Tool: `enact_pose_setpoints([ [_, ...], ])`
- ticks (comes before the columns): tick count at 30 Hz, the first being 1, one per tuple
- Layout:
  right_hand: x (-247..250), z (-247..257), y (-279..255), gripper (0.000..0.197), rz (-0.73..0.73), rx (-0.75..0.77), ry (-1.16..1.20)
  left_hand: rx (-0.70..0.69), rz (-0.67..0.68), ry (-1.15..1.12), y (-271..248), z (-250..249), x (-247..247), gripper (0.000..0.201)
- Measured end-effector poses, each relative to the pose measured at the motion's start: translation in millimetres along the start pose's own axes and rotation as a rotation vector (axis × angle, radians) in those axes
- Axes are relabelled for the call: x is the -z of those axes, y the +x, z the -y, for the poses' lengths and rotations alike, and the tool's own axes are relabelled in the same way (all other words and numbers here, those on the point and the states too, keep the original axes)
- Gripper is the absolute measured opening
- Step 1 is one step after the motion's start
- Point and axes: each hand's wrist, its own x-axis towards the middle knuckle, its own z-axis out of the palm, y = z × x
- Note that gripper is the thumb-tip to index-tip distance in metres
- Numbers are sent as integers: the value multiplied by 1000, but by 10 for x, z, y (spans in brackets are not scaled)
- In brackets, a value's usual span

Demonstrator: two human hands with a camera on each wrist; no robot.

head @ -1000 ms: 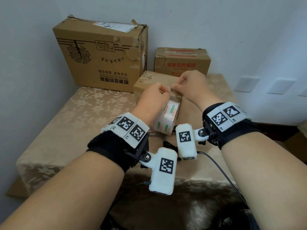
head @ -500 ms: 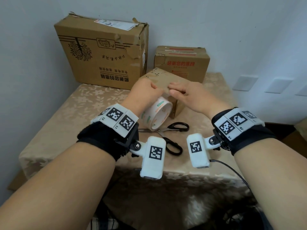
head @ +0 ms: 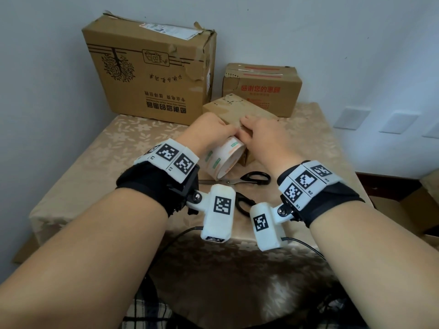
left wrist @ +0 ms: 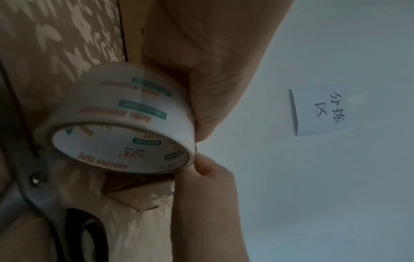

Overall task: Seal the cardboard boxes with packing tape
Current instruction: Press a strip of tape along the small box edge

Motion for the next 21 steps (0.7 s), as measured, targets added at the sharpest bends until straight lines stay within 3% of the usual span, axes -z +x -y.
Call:
enact_pose_setpoints([
  [6,52,9,57,43,25,-21,141,-134,-132,-20,24,84,81,23],
  [9,148,-67,-25,27,-43,-45,375,-154,-84,27,-9,88,104,33],
  [12,264,-167,-170,10,-165,-77,350,-150,22,19,-73,80,125,49],
  [14,303,-176,-266,6,4,-58,303,-146,39,55,-99,93,136,60],
  [16,287,-148,-375,4,278,-32,223,-173,13,81,-136,104,146,62],
  [18,225,-104,-473,22,476,10,140,-196,4,83,-200,94,153,63],
  [21,137,-24,-529,46,543,56,20,-212,44,146,-260,79,142,64],
])
